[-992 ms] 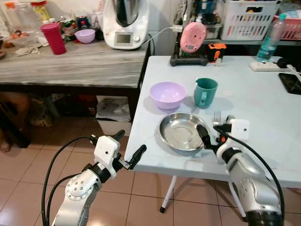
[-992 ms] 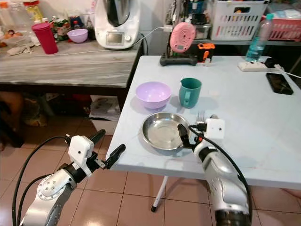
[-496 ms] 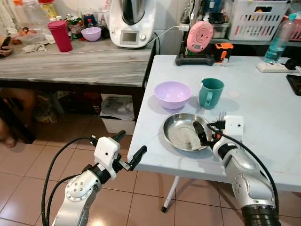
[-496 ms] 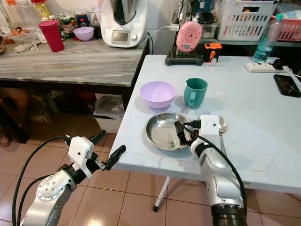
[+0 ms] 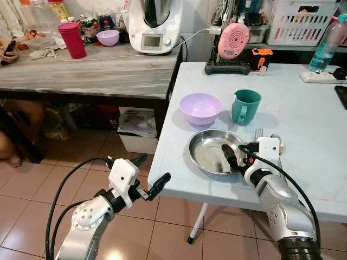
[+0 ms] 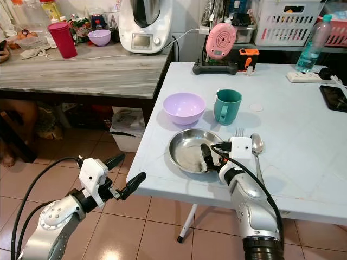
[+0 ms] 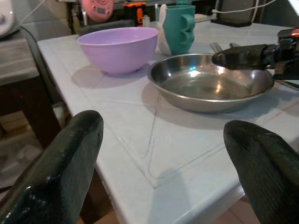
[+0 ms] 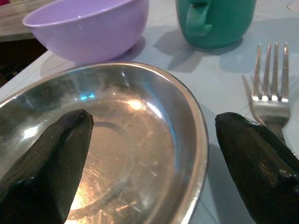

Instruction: Setting the table

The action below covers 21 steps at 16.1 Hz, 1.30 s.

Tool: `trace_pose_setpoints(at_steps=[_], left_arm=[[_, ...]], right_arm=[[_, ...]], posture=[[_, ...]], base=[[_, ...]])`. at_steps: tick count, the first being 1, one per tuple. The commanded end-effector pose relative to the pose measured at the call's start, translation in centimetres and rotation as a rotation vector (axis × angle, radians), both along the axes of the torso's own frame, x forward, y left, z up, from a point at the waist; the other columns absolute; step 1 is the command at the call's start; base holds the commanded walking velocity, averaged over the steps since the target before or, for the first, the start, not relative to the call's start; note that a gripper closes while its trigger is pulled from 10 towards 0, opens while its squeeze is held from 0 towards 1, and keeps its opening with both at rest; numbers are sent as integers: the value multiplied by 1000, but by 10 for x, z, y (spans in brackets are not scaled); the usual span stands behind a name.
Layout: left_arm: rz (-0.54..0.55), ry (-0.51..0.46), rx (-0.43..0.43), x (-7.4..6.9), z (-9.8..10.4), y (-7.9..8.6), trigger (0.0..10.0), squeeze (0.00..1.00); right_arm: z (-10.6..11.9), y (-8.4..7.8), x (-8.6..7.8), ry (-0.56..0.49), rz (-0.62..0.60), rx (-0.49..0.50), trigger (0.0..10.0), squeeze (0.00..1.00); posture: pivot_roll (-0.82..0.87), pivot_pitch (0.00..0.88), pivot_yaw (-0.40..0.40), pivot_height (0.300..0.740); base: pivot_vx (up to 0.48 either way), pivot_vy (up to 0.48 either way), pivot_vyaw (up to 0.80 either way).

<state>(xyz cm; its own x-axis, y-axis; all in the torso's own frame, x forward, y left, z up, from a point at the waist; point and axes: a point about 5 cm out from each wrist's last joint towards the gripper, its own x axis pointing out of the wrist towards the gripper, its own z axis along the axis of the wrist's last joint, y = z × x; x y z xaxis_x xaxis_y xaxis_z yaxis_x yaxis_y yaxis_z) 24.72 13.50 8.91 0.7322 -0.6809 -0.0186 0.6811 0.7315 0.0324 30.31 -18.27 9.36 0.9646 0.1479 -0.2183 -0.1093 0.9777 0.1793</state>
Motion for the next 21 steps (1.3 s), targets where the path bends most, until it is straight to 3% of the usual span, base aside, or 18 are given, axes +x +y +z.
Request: trace_pose_setpoints(at_steps=[1,2,3,4,5,14,21], left_arm=[[-7,10,11,2,2,4,10000,0],[-21,9,13,2,2,3,10000,0],[-50,6,20,1,4,1,10000,0],[-66,7,21,1,5,0,10000,0],[-75,7,24,0,6,0,10000,0],[-136,5,43,0,8,-2,10000,0],[-192,-8,59,-1,6,-4,10000,0]], right_arm=[[-3,-1,1,23,-17,17,10000,0],[-6,-2,1,39,-22,24,10000,0],[-10,0,1,69,-11,31,8471,0],[-12,2,1,83,1,34,3255,0],[-13,4,2,92,5,29,0,0],[-14,6,8,130,42,22,0,0],[-20,2,6,192,-8,44,0,0]], posture=[[-227,0,59,740],[-226,0,60,740],[-225,0,61,740],[-225,0,61,740],[-225,0,61,740],[-222,0,61,740],[-227,0,61,740]], base=[[0,0,0],[0,0,0],[0,0,0],[0,0,0],[0,0,0],[0,0,0],[0,0,0]])
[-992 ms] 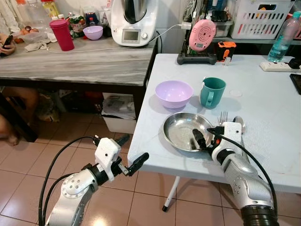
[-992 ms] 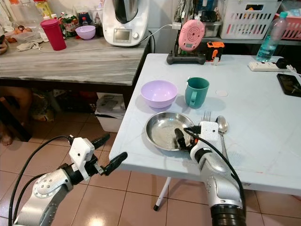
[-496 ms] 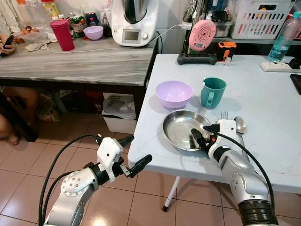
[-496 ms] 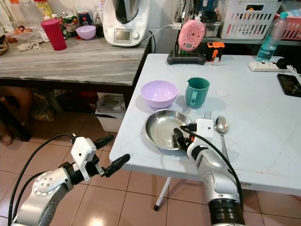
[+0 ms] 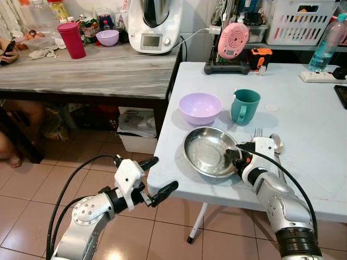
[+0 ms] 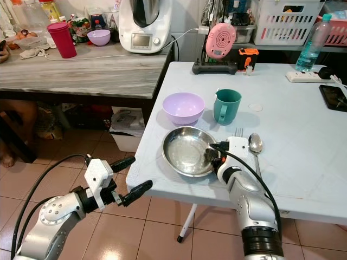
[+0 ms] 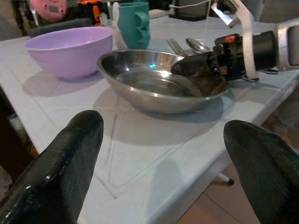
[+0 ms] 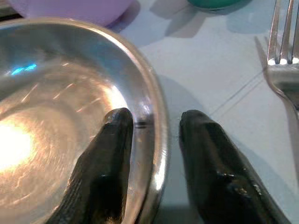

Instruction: Setting the table

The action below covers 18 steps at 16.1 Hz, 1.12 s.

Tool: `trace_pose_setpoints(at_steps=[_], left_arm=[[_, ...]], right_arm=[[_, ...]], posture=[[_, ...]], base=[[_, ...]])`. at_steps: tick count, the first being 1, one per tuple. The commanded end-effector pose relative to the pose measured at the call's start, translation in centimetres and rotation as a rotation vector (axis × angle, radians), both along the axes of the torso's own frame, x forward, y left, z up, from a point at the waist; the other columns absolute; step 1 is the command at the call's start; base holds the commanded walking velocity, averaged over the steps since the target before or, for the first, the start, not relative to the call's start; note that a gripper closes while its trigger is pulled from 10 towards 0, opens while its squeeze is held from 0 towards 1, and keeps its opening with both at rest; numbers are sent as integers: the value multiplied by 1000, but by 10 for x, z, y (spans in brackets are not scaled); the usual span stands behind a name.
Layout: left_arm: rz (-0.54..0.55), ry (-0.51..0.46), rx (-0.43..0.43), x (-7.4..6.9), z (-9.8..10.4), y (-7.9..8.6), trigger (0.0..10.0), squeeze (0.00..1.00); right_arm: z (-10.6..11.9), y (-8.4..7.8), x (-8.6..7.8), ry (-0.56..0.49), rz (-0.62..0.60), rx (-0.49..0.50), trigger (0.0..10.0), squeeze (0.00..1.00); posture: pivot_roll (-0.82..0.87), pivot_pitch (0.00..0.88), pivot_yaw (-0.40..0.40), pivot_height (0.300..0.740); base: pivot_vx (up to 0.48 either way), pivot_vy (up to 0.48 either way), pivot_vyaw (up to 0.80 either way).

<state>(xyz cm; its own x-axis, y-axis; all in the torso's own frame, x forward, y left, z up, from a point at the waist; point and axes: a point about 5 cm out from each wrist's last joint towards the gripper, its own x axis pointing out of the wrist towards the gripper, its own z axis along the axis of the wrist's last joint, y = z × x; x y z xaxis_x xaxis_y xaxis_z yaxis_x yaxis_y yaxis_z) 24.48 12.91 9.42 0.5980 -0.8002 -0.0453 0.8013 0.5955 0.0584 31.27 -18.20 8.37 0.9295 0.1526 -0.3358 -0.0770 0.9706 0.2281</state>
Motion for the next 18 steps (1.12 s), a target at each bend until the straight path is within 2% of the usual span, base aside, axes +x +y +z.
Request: trace_pose_setpoints(at_steps=[1,3,5,12,14,15,16,18], left_arm=[[-11,-40,44,3,3,3,10000,0],[22,-85,76,6,4,6,10000,0],[56,-126,107,11,3,9,10000,0],[77,-142,99,16,0,9,10000,0],[95,-151,97,18,1,10,10000,0],[149,-161,95,22,2,13,10000,0],[216,-149,96,28,2,16,10000,0],[331,-144,82,37,3,22,10000,0]], right_arm=[[-11,-1,-3,73,-27,29,0,0],[-9,-2,-2,79,-48,50,0,0],[-6,-4,-2,99,-108,117,0,0],[2,-14,-1,139,-264,214,0,0],[9,-14,-1,112,-267,199,0,0],[19,-11,0,74,-247,167,3333,0],[29,-9,0,26,-235,121,10000,0],[46,-4,0,-67,-229,84,10000,0]], posture=[[-229,0,61,740],[-232,0,62,740],[-236,0,62,740],[-242,0,62,740],[-243,0,61,740],[-244,0,60,740],[-246,0,60,740],[-248,0,57,740]], base=[[0,0,0],[0,0,0],[0,0,0],[0,0,0],[0,0,0],[0,0,0],[0,0,0],[0,0,0]])
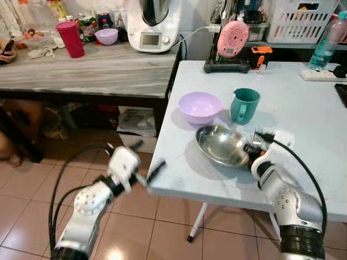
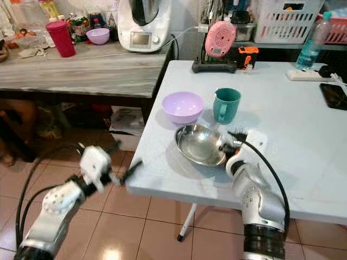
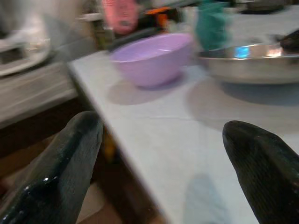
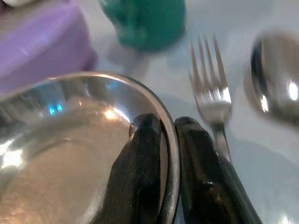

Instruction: Setting the table

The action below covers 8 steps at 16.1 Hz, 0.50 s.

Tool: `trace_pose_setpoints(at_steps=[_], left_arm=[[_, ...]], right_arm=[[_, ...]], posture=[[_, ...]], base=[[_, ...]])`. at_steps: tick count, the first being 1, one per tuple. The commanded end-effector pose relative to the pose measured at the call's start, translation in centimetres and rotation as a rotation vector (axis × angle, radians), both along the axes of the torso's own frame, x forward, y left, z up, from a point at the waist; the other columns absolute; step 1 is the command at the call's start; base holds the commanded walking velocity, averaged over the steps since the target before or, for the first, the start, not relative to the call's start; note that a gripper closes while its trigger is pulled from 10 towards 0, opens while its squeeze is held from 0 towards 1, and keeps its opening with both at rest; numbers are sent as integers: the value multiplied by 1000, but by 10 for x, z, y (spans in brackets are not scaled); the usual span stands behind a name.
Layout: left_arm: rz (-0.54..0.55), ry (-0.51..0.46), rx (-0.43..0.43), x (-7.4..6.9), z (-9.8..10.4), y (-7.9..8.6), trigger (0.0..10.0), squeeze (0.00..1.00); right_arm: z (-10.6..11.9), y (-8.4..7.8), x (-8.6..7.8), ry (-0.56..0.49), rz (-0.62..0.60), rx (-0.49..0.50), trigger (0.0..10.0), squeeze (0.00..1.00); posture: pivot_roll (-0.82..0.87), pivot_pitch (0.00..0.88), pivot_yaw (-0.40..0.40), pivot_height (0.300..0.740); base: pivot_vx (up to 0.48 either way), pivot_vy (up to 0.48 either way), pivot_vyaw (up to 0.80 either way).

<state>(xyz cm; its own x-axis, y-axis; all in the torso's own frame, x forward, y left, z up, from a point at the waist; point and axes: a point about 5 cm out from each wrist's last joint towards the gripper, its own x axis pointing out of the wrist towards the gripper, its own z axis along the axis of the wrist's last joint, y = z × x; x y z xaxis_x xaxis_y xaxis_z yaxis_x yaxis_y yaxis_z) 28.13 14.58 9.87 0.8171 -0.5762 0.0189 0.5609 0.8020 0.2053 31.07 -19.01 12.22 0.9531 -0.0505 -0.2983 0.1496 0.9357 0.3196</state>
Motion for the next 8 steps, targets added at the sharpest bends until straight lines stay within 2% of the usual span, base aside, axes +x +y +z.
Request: trace_pose_setpoints(at_steps=[1,3,5,7,8], left_arm=[[74,19,-23,6,0,6,10000,0],[154,55,-84,13,0,8,10000,0],[176,81,-141,16,-1,8,10000,0],[183,87,-162,20,0,6,10000,0],[183,86,-160,21,0,6,10000,0]], right_arm=[[12,5,-2,-71,-14,1,10000,0],[10,7,-11,-106,-26,-20,10000,0],[9,11,-17,-116,-23,-30,10000,0],[7,15,-19,-109,-6,-52,10000,0],[7,16,-19,-112,-5,-53,10000,0]], posture=[[-250,0,52,740],[-256,0,51,740],[-258,0,51,740],[-270,0,52,740],[-274,0,52,740]], base=[[0,0,0],[0,0,0],[0,0,0],[0,433,0],[0,469,-581]])
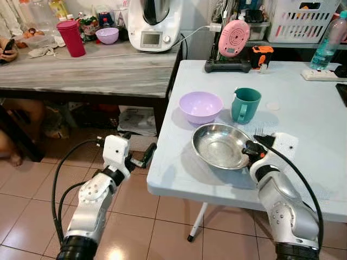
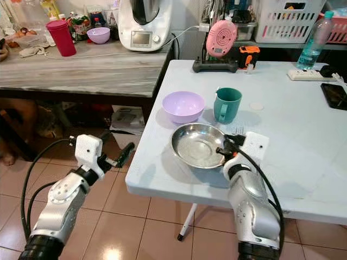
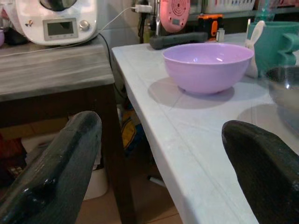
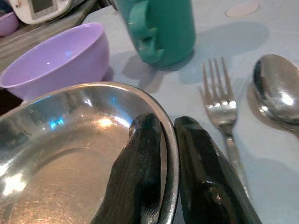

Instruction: Setting the table

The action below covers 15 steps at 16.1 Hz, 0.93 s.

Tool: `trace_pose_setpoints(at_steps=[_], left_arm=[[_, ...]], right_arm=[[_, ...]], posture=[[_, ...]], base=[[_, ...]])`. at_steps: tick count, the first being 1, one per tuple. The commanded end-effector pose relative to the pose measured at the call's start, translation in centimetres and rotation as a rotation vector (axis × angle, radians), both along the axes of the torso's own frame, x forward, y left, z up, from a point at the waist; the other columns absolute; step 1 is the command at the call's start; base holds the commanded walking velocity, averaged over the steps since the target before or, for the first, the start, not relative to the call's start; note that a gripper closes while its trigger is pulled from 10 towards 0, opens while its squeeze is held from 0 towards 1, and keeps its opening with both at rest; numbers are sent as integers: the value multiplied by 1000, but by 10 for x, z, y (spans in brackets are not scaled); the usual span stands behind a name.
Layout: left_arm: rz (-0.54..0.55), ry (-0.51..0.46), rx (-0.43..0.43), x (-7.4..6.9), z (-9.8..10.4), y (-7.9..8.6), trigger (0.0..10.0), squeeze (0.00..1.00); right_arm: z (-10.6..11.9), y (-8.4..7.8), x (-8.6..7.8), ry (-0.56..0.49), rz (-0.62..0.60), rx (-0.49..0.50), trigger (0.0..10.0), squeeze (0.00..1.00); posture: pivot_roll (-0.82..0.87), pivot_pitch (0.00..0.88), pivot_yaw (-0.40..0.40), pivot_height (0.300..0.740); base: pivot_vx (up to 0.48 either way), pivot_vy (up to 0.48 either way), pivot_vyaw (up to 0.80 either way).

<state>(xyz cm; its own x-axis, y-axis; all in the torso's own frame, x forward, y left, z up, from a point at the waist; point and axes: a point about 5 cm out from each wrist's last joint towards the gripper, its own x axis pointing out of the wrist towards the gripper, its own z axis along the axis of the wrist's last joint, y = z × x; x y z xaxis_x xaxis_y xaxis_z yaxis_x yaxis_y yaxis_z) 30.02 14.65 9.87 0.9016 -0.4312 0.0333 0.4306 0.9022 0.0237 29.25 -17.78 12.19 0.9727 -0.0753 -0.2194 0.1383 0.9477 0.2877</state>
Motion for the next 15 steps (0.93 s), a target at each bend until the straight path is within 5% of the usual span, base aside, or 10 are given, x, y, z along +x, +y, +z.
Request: trace_pose_setpoints(at_steps=[1,6,15], left_arm=[[19,6,8,3,1,4,10000,0],[28,15,2,7,0,3,10000,0],[29,15,2,6,-2,-2,10000,0]], right_arm=[[8,4,0,-42,10,-6,10000,0],[8,3,-3,-51,13,-15,10000,0],[8,4,-5,-62,25,-40,10000,0]], posture=[[-276,0,53,740],[-283,0,52,740],[-283,0,54,740]], base=[[0,465,-631],[0,480,-671],[0,480,0]])
